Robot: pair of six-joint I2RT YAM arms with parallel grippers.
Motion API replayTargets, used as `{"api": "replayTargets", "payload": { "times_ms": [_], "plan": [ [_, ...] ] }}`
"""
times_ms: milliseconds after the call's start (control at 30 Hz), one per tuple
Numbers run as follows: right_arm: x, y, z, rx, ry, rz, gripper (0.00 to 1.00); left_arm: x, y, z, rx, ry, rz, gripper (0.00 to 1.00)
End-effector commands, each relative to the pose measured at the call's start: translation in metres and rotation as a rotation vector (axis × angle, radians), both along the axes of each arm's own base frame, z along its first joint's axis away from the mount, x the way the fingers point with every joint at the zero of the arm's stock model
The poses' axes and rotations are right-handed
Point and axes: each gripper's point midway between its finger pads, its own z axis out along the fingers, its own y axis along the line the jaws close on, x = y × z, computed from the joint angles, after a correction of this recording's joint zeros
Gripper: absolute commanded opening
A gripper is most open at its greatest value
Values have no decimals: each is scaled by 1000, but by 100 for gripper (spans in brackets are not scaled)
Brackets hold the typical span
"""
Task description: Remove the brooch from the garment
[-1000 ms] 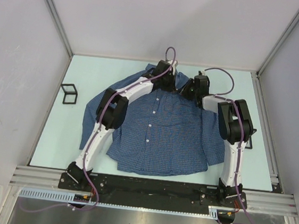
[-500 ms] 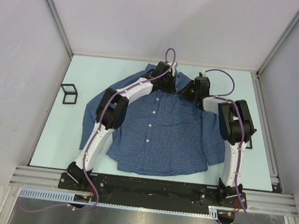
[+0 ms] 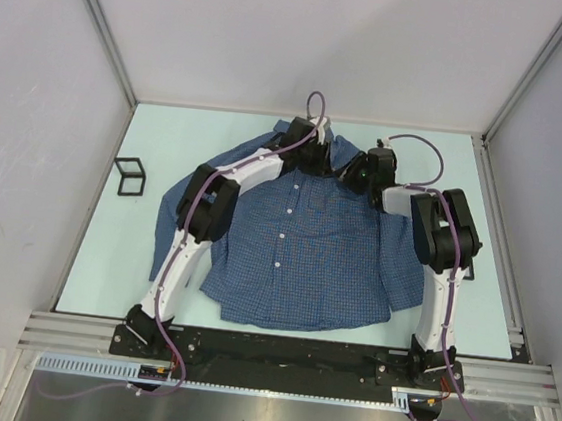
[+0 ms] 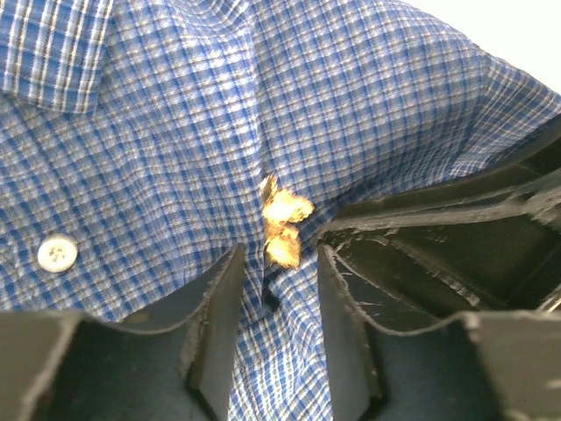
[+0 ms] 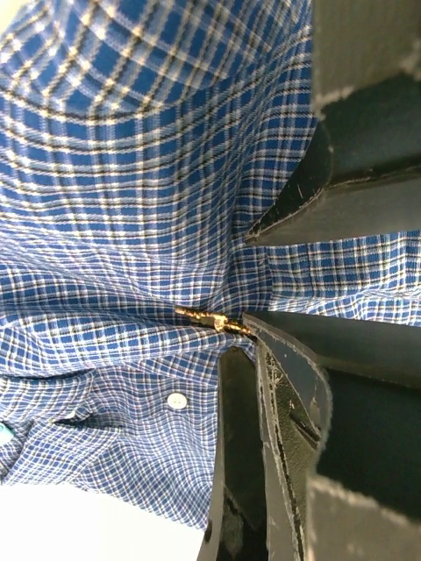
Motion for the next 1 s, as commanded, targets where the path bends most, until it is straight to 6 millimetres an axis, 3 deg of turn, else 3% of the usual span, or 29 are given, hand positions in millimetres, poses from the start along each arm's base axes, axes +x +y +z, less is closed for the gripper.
{"api": "replayTargets", "payload": {
  "times_ms": [0,133,300,467,700,967],
  "plan": [
    [13,5,51,70,-137,-9,42,3,4,69,-116,-103,5,45],
    [11,6,55,104,-156,-4,45,12,16,85,-137,-136,32,44],
    [14,4,57,136,-171,-6,50,16,19,79,-162,-109,30,45],
    [16,6,48,174,-153,-13,49,22,19,83,-178,-114,39,46],
    [14,14,36,217,-116,-23,39,25,13,70,-179,-79,32,40],
    [8,15,22,184,-64,-52,38,27,10,59,-175,-54,23,48]
  ]
}}
